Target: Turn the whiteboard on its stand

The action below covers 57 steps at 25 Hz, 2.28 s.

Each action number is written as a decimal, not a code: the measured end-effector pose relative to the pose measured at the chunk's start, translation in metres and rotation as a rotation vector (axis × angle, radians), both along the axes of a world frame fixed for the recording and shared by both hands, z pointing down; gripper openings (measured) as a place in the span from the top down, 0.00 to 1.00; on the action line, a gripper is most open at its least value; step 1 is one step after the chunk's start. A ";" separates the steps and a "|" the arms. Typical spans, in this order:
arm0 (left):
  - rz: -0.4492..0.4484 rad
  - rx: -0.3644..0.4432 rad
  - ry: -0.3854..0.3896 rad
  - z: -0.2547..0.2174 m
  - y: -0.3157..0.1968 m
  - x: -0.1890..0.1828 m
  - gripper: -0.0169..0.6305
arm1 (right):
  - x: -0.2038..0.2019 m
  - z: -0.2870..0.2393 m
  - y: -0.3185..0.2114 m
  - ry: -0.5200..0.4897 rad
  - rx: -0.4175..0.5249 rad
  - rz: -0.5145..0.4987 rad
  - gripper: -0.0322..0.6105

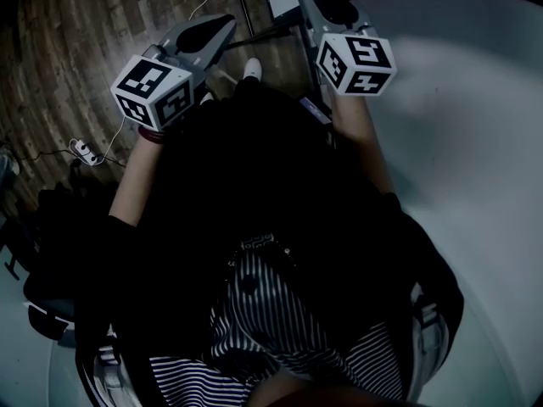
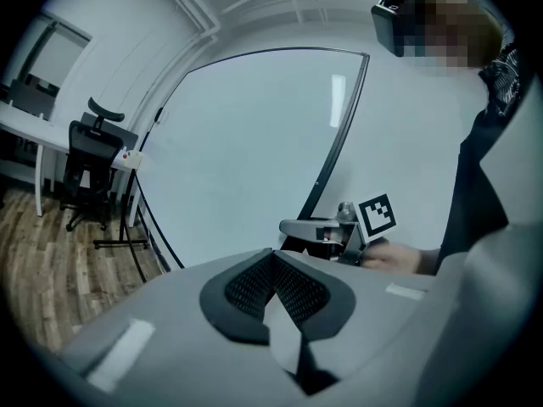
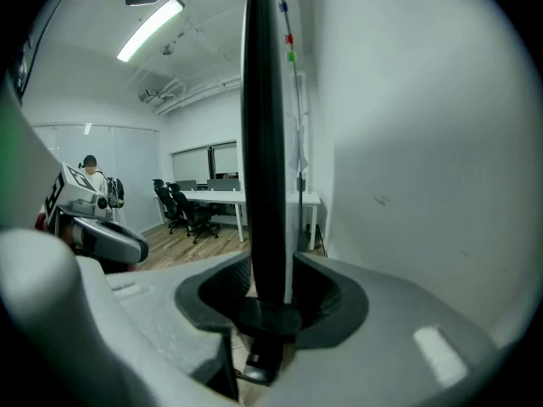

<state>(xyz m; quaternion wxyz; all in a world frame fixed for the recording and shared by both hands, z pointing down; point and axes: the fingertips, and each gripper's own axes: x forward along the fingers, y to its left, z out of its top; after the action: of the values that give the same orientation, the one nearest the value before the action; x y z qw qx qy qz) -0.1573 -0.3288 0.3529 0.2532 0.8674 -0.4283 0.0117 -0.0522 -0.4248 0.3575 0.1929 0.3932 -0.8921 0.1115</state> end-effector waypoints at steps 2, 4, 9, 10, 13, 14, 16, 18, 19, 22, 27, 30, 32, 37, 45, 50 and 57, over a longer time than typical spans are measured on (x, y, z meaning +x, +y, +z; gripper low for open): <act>0.009 -0.005 0.001 0.003 0.001 0.002 0.96 | 0.006 0.002 -0.004 0.006 0.000 0.012 0.70; 0.017 -0.008 0.002 0.003 0.001 0.005 0.96 | 0.008 0.002 -0.005 0.015 0.002 0.007 0.70; 0.039 -0.009 0.000 0.002 -0.007 0.015 0.96 | 0.004 0.004 -0.005 0.027 0.012 -0.023 0.70; 0.045 -0.010 -0.004 0.001 -0.009 0.017 0.96 | 0.003 0.005 -0.008 0.025 0.004 -0.033 0.70; 0.060 -0.013 -0.012 0.002 -0.012 0.020 0.96 | 0.002 0.009 -0.013 0.033 -0.042 -0.090 0.69; 0.064 -0.015 -0.008 0.003 -0.011 0.021 0.96 | 0.004 0.009 -0.014 0.046 -0.046 -0.103 0.69; 0.065 -0.019 -0.003 0.006 -0.008 0.020 0.96 | 0.007 0.007 -0.011 0.059 -0.039 -0.103 0.69; 0.066 -0.020 -0.009 0.005 -0.003 0.016 0.96 | 0.011 0.005 -0.005 0.026 -0.047 -0.078 0.66; 0.068 -0.017 -0.013 0.004 -0.002 0.015 0.96 | 0.015 0.005 -0.004 0.004 -0.055 -0.059 0.64; 0.073 -0.003 -0.026 0.002 -0.002 0.013 0.96 | 0.028 0.005 -0.012 -0.008 -0.043 -0.011 0.64; 0.075 0.013 -0.035 -0.001 0.005 0.004 0.96 | 0.048 -0.026 -0.006 -0.024 0.070 0.073 0.64; 0.091 0.029 -0.031 -0.003 0.022 -0.001 0.96 | 0.044 -0.039 0.024 -0.060 0.101 0.090 0.64; 0.105 0.039 -0.033 -0.004 0.029 -0.001 0.96 | 0.038 -0.042 0.041 -0.078 0.111 0.084 0.67; 0.092 0.068 -0.030 -0.006 0.044 -0.020 0.96 | -0.009 -0.033 0.086 -0.132 0.066 -0.016 0.87; 0.005 0.094 -0.022 0.003 0.053 -0.065 0.96 | -0.106 -0.010 0.129 -0.144 0.032 -0.222 0.89; -0.039 0.106 -0.032 0.017 0.065 -0.087 0.96 | -0.139 0.008 0.138 -0.150 0.016 -0.300 0.89; -0.076 0.116 -0.025 0.013 0.070 -0.109 0.96 | -0.166 0.004 0.146 -0.151 0.009 -0.341 0.89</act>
<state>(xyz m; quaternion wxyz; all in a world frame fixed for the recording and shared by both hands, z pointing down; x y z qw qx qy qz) -0.2662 -0.2584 0.3662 0.1972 0.8635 -0.4641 -0.0118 -0.2180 -0.2792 0.3616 0.1396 0.2274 -0.9583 0.1024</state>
